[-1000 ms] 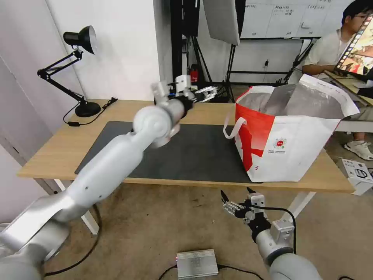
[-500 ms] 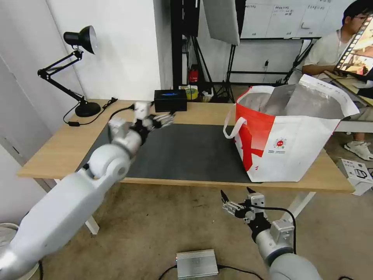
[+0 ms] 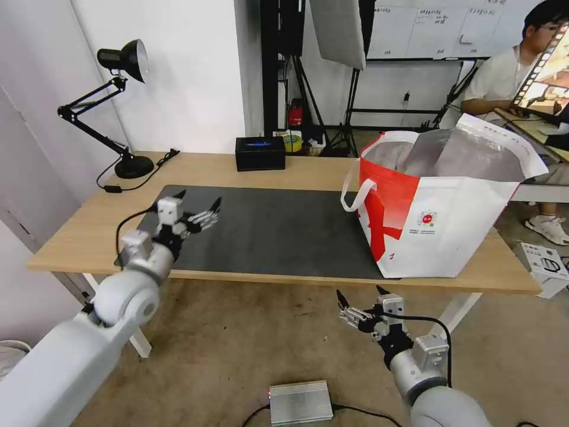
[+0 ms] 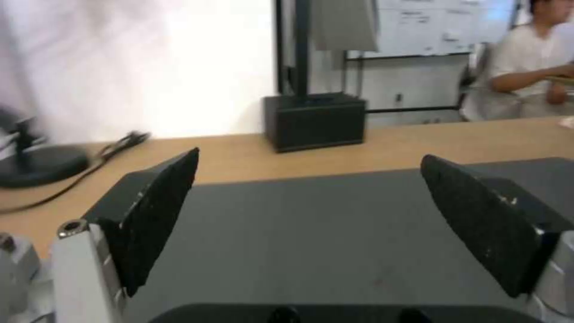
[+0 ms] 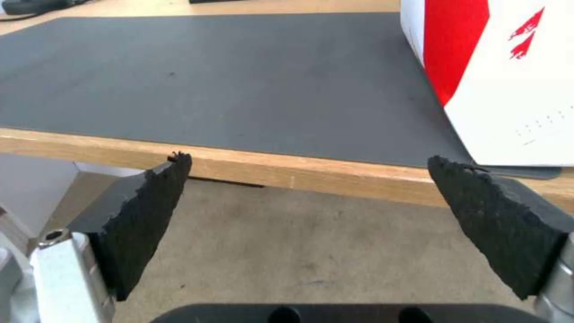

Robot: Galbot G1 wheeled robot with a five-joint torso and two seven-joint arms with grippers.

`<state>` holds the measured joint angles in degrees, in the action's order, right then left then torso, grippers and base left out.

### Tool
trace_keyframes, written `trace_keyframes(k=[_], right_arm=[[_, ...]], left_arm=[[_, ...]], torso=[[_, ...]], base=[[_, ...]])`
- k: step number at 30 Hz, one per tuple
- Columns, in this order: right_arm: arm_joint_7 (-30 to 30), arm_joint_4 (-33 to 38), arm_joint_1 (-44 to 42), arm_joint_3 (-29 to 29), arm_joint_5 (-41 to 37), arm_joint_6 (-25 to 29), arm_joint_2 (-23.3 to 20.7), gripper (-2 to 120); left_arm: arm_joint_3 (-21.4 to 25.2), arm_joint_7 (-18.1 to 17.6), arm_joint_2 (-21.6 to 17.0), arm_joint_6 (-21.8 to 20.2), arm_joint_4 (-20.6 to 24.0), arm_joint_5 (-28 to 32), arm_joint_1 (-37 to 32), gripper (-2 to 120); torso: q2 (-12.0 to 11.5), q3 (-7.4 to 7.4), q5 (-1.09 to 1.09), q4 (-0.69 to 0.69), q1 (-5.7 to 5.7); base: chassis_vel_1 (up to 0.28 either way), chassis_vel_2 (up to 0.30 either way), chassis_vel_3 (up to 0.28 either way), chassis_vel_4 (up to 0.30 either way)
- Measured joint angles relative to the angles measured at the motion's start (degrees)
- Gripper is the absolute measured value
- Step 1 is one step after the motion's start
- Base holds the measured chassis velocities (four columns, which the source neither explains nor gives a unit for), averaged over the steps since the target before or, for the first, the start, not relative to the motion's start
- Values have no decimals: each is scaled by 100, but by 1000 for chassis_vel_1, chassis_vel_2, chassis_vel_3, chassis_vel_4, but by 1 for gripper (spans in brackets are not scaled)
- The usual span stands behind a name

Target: Pick up the trash from the table and place it into the takeout bag.

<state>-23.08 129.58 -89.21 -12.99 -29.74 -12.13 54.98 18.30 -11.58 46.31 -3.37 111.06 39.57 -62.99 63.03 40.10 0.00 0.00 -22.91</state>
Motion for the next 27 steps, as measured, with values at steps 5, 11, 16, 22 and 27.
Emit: trace_keyframes(k=[5,11,16,22,27], right_arm=[[0,0,0,0,0,0,0,100],[0,0,0,0,0,0,0,100],[0,0,0,0,0,0,0,100],[0,0,0,0,0,0,0,100],[0,0,0,0,0,0,0,100]], left_arm=[[313,-108,248,-2,126,-128,-580,100],[325,-193,354,-82,211,-134,-705,100],[366,-301,369,-184,247,-132,-852,100],[663,-330,425,-232,381,-177,-1328,100],[802,-329,487,-219,411,-231,-1580,100]], torso=[[0,1,-1,1,0],[0,1,0,0,0],[0,1,0,0,-1],[0,1,0,0,0],[0,1,0,0,-1]], base=[[0,0,0,0],[0,0,0,0],[0,0,0,0],[0,0,0,0],[0,0,0,0]])
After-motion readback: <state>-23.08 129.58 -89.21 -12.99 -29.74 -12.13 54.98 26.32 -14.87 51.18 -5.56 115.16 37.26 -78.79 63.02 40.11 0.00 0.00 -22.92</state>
